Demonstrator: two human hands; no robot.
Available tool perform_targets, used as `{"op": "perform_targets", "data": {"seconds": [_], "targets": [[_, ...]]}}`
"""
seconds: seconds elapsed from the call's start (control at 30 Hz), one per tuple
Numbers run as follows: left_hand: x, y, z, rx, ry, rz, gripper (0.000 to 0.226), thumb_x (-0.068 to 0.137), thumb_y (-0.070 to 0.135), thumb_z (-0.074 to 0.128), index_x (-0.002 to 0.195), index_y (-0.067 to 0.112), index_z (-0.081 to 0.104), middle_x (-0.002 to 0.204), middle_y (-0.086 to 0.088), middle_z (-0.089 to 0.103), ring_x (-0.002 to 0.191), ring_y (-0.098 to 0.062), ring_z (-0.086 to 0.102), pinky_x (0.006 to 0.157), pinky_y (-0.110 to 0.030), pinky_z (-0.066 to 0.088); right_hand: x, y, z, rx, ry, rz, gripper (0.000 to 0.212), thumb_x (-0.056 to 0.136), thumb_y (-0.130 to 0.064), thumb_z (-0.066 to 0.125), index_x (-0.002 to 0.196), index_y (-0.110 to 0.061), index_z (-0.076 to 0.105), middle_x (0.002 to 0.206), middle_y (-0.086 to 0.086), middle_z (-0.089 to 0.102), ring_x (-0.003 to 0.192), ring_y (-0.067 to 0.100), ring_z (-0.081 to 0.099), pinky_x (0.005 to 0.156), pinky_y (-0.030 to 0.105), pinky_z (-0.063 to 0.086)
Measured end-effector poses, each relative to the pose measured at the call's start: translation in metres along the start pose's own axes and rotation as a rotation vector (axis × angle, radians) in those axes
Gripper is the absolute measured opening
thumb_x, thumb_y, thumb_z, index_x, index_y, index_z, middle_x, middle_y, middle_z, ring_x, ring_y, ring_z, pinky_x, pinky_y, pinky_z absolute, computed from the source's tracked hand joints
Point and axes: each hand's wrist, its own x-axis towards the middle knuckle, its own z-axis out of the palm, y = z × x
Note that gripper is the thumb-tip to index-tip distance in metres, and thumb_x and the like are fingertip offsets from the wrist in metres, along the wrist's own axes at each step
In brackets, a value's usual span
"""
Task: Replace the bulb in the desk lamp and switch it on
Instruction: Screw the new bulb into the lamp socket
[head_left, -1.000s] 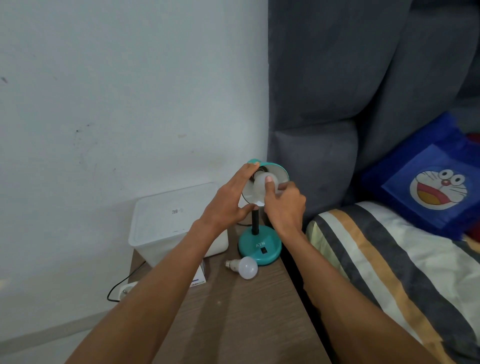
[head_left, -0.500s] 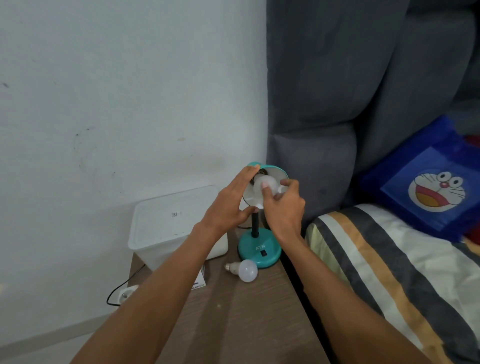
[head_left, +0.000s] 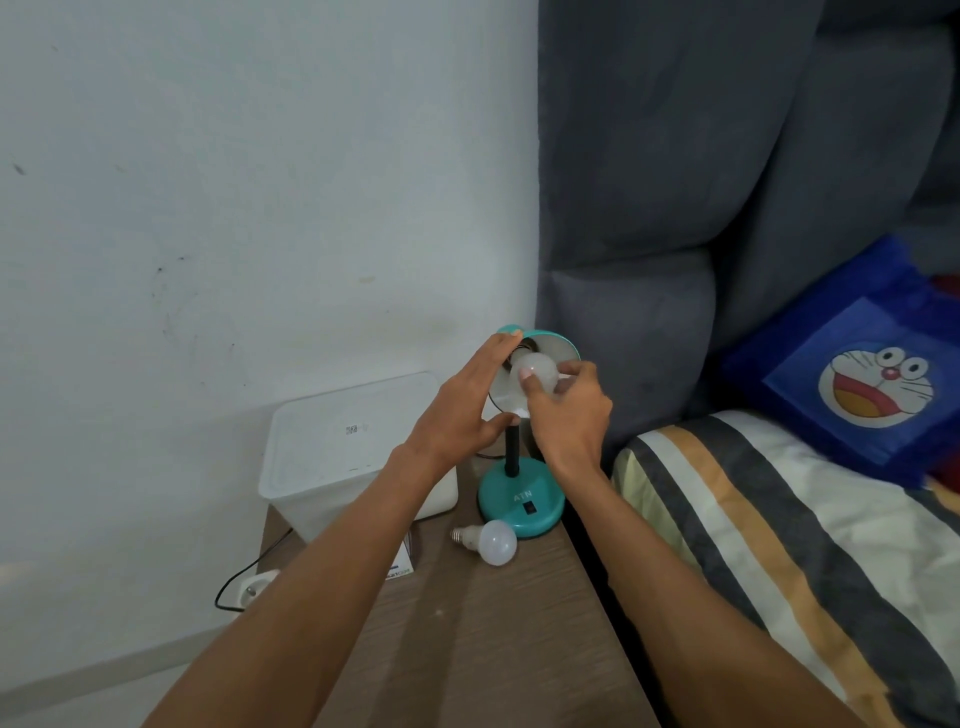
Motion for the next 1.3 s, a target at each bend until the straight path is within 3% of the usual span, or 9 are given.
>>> {"op": "perform_targets", "data": {"seconds": [0.1,0.23,0.33,0.43,0.63,0.83,1.1,1.2,1.3], "targets": [[-0.001,0.002,-0.001,-0.003,-0.001,0.004,0.094,0.083,0.015,0.084,0.159,0.014,0.028,0.164,-0.004,0.036,0.149,-0.017,0.038,0.119,-0.018,0.033,0.001,-0.001,0.001,-0.02,0.019,0.09,0.047,0.094,-0.055,0.057,0.116,-0.012,0.057,0.101,0.003,0.062,0.086,0.022,0.066,0.07,0.031,0.055],[0.0,0.002,-0.002,0.005,0.001,-0.004,0.094,0.084,0.018,0.084,0.159,0.016,0.028,0.164,-0.001,0.036,0.145,-0.006,0.036,0.116,-0.01,0.029,0.003,0.0,0.002,-0.069,0.065,0.046,0.04,0.094,-0.052,0.059,0.105,-0.013,0.06,0.102,0.004,0.066,0.092,0.02,0.063,0.072,0.027,0.044],[0.0,0.003,0.0,0.006,-0.008,0.003,0.093,0.084,0.016,0.083,0.16,0.015,0.028,0.165,-0.002,0.035,0.149,-0.015,0.038,0.12,-0.024,0.036,0.002,0.001,0.005,-0.02,0.057,-0.043,0.031,0.094,-0.043,0.062,0.111,-0.018,0.057,0.111,0.005,0.064,0.101,0.019,0.062,0.078,0.026,0.045],[0.0,0.002,0.001,-0.005,-0.008,-0.003,0.094,0.084,0.012,0.083,0.16,0.015,0.028,0.165,-0.003,0.035,0.151,-0.02,0.038,0.121,-0.036,0.038,0.002,0.001,0.002,-0.014,0.011,-0.077,0.043,0.085,-0.042,0.074,0.118,-0.018,0.058,0.11,0.001,0.061,0.097,0.015,0.059,0.079,0.025,0.046],[0.0,0.002,0.0,0.013,-0.007,0.001,0.093,0.085,0.017,0.083,0.16,0.013,0.028,0.165,-0.003,0.035,0.151,-0.018,0.037,0.121,-0.025,0.034,0.003,-0.004,0.003,0.008,0.015,0.157,0.05,0.087,-0.06,0.061,0.112,-0.018,0.054,0.101,0.003,0.059,0.089,0.025,0.069,0.071,0.04,0.061],[0.0,0.001,0.002,0.018,-0.01,-0.005,0.094,0.084,0.013,0.084,0.16,0.013,0.028,0.165,-0.003,0.035,0.151,-0.02,0.038,0.121,-0.037,0.039,-0.003,-0.01,0.0,-0.039,0.025,0.001,0.046,0.089,-0.046,0.067,0.121,-0.017,0.051,0.116,0.003,0.059,0.102,0.019,0.058,0.077,0.026,0.041],[-0.001,0.0,0.0,0.035,-0.02,-0.032,0.095,0.084,0.016,0.084,0.16,0.018,0.027,0.166,-0.003,0.034,0.151,-0.021,0.038,0.121,-0.039,0.038,0.0,-0.007,0.0,-0.078,-0.032,0.013,0.051,0.083,-0.047,0.074,0.121,-0.018,0.054,0.114,0.007,0.066,0.099,0.023,0.066,0.077,0.03,0.052],[-0.001,0.002,-0.003,0.026,-0.064,-0.023,0.104,0.083,0.015,0.084,0.163,0.025,0.018,0.171,0.0,0.021,0.155,-0.017,0.028,0.121,-0.039,0.038,-0.003,-0.016,-0.008,-0.204,0.012,-0.02,0.053,0.084,-0.051,0.07,0.123,-0.019,0.056,0.12,0.005,0.062,0.107,0.026,0.062,0.08,0.034,0.048],[-0.003,0.006,-0.012,0.061,-0.1,-0.044,0.119,0.083,0.02,0.085,0.164,0.032,-0.001,0.174,0.006,-0.005,0.16,-0.017,0.012,0.116,-0.03,0.039,-0.012,-0.033,-0.016,-0.234,0.117,-0.213,0.045,0.089,-0.045,0.066,0.125,-0.019,0.057,0.122,0.003,0.059,0.11,0.023,0.059,0.081,0.035,0.048]]}}
